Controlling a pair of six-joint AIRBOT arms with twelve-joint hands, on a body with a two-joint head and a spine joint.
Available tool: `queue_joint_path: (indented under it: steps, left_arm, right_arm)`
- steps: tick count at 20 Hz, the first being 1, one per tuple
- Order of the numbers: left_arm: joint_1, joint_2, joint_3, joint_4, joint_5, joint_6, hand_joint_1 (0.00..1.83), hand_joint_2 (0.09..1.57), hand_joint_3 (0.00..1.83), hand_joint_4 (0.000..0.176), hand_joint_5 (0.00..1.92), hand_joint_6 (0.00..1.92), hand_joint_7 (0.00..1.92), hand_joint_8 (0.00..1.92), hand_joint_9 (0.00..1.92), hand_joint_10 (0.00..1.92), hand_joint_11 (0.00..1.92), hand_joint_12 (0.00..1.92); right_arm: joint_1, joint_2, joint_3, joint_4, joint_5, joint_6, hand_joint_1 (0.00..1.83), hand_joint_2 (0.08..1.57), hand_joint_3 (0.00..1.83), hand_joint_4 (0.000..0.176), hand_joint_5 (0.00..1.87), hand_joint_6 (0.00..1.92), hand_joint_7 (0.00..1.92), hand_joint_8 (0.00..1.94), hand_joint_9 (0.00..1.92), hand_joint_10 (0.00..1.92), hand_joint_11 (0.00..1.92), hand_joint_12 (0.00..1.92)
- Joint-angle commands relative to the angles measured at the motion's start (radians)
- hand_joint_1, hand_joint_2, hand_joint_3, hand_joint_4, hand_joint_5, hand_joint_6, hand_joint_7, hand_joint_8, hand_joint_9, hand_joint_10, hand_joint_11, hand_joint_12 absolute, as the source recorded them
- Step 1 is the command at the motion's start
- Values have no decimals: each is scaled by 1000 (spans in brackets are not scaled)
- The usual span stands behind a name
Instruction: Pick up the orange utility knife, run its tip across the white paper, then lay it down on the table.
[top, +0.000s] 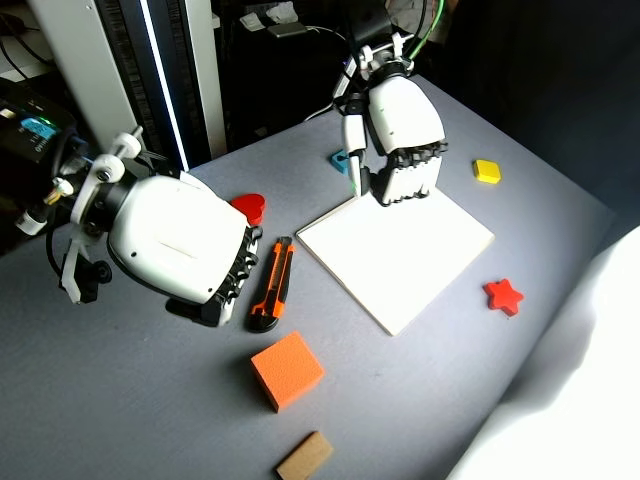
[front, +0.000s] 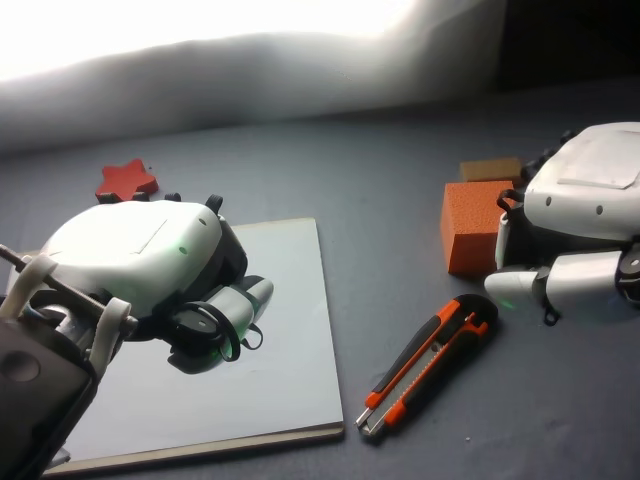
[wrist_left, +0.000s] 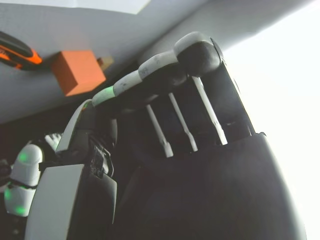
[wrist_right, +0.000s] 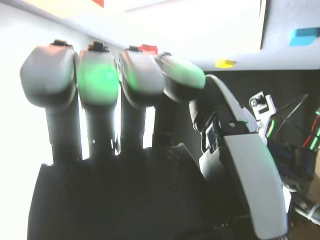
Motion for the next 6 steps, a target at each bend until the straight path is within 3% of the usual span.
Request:
queue_joint_path:
  steps: [1, 6]
  left_arm:
    - [-14, 8, -3, 71, -61, 3, 457, 1510, 12, 0, 981, 1899, 1085, 1898, 1055, 1921, 912, 1921]
    - [-16, 8, -2, 80, -61, 4, 456, 1512, 6, 0, 966, 1901, 1057, 1891, 1036, 1921, 919, 1921]
  right_arm:
    - [7, 8, -4, 5, 115, -2, 173, 1571, 82, 176, 1232, 1905, 1363, 1893, 1376, 1921, 1245, 1921]
    - [6, 12, -5, -17, 131, -8, 188, 1568, 64, 176, 1195, 1867, 1322, 1848, 1330, 1921, 1213, 1921]
